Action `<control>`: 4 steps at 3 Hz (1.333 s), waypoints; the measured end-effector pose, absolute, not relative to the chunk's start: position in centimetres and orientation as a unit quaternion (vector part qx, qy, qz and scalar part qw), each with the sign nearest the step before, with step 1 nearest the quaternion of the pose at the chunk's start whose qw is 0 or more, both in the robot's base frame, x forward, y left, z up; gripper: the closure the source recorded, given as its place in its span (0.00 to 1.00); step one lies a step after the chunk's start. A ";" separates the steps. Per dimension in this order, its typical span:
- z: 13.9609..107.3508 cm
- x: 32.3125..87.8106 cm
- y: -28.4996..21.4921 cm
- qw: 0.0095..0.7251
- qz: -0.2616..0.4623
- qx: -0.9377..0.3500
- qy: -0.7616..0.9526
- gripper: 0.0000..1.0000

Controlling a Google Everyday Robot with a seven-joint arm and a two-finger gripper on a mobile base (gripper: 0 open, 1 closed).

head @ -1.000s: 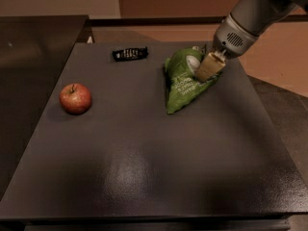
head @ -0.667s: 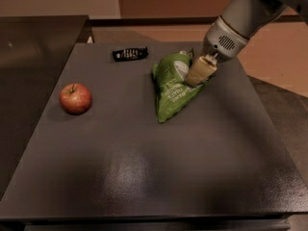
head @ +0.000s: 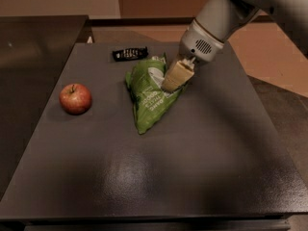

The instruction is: Move green rice chip bag near apple

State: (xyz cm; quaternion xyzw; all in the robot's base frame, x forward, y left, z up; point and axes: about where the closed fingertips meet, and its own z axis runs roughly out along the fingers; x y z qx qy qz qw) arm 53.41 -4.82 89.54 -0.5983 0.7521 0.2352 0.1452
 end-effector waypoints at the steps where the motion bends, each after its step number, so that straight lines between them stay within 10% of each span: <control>1: 89.4 53.6 -2.5 0.146 0.250 -0.613 0.735 1.00; 2: 89.5 54.2 -0.3 0.149 0.262 -0.625 0.720 1.00; 4: 89.1 54.5 2.8 0.148 0.273 -0.640 0.703 0.59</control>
Offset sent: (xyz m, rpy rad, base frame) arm 0.0122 0.0673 0.0018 0.0793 0.0133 0.1300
